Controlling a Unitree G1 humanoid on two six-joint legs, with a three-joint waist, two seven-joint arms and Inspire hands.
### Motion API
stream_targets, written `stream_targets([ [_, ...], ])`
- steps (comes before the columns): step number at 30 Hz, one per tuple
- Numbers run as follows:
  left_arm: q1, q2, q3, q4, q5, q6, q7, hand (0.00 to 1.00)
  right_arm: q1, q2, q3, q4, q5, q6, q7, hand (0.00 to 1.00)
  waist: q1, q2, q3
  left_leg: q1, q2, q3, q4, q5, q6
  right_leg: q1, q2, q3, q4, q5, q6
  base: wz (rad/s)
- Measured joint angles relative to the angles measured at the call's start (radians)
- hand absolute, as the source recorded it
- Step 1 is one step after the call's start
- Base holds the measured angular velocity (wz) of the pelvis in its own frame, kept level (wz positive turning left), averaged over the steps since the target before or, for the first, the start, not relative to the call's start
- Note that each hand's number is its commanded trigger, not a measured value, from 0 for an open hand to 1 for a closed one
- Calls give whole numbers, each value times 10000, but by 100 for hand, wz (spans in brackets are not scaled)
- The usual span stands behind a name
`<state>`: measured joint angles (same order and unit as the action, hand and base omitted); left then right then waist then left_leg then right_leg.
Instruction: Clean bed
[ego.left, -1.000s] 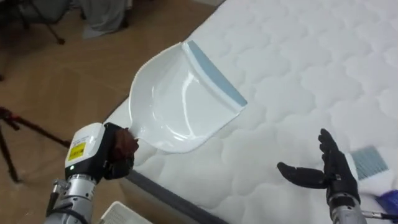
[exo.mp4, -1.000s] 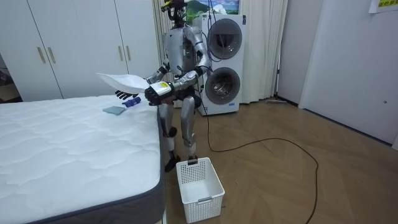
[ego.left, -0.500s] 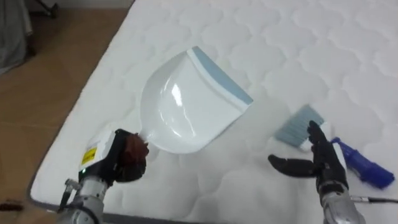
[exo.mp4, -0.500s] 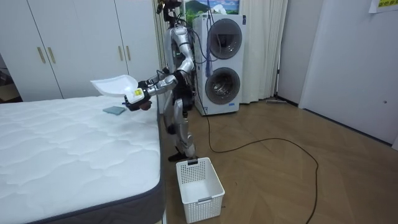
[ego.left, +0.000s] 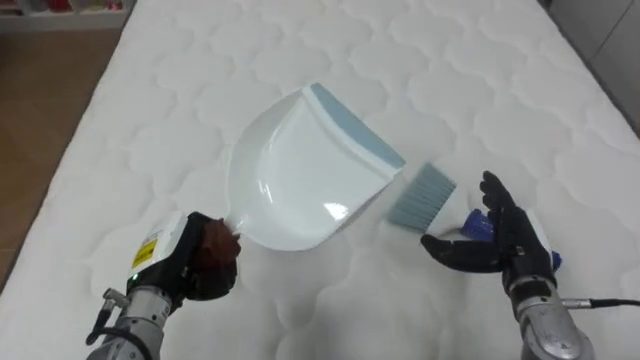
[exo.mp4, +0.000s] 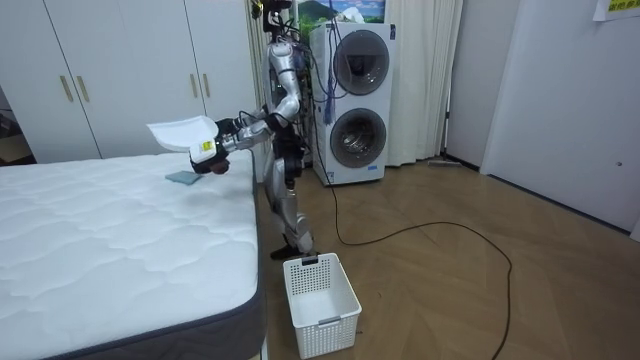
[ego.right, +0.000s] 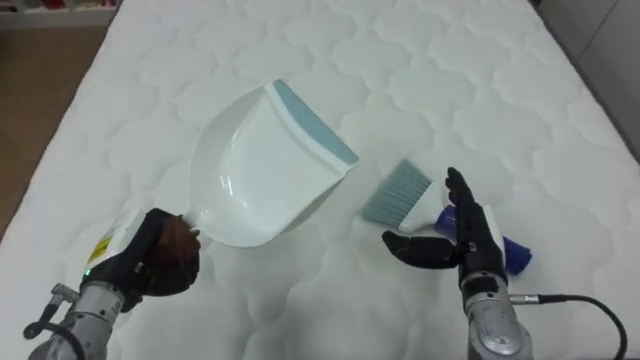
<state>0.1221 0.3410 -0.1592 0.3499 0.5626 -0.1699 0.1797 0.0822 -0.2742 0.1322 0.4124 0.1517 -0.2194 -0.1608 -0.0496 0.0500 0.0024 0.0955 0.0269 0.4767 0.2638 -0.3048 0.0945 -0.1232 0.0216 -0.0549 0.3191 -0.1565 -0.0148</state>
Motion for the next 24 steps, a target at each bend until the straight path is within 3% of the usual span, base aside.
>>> stream_targets([
  [3, 8, -34, 0, -25, 0, 107, 0, 100, 7, 3, 0, 3, -52, 3, 59, 0, 41, 109, -15, 139, 144, 146, 108, 17, -80, 270, 171, 91, -438, 227, -103, -40],
  [5, 76, -40, 15, -29, -33, 121, -1, 100, 40, 2, 4, 2, -60, 8, 157, 0, 63, 195, -30, 259, 151, -222, 97, 48, -137, 330, 328, 423, -544, 301, -189, -50],
  [7, 126, -70, 15, -70, -29, 130, 0, 62, 67, 2, 6, 1, -179, 23, 306, 0, 69, 252, -42, 266, 137, -712, 93, 76, -186, 311, 452, 677, -619, 381, -250, -52],
  [8, 245, -125, 50, -171, -29, 128, 3, 11, 78, 5, 19, -32, -358, 27, 399, 0, 126, 297, -71, 268, 132, -947, 49, 87, -205, 236, 544, 830, -607, 419, -304, -58],
  [9, 312, -154, 53, -195, -42, 112, 13, 0, 86, 5, 42, -65, -394, 27, 409, 0, 153, 321, -82, 274, 132, -1073, 28, 89, -212, 217, 583, 864, -601, 449, -337, -60],
  [12, 469, -210, 40, -156, -48, 100, 31, 0, 88, 3, 177, -185, -387, 29, 400, 0, 201, 238, -30, -40, 115, -1957, 639, 79, -746, 370, 631, 1509, -619, 600, -451, -45],
  [14, 489, -226, -2, -155, -108, 12, 155, 0, 93, 6, 207, -183, -385, 34, 315, 0, 238, 214, 13, -229, 407, -3022, -149, 231, -967, 317, 716, 1646, -531, 596, -446, -26],
  [19, 498, -238, -22, -52, -235, 3, 360, 0, 222, 73, 214, -184, -387, 34, 193, 0, 257, 115, 74, -6, 276, -3115, -591, 371, -882, 338, 760, 1565, -686, 618, -417, -4],
  [24, 506, -247, -21, -49, -712, -9, 367, 0, 290, 83, 280, -184, -391, 33, -94, 0, 293, 87, 56, 38, 294, -3134, -673, 427, -936, 336, 835, 1581, -850, 700, -486, 0],
])
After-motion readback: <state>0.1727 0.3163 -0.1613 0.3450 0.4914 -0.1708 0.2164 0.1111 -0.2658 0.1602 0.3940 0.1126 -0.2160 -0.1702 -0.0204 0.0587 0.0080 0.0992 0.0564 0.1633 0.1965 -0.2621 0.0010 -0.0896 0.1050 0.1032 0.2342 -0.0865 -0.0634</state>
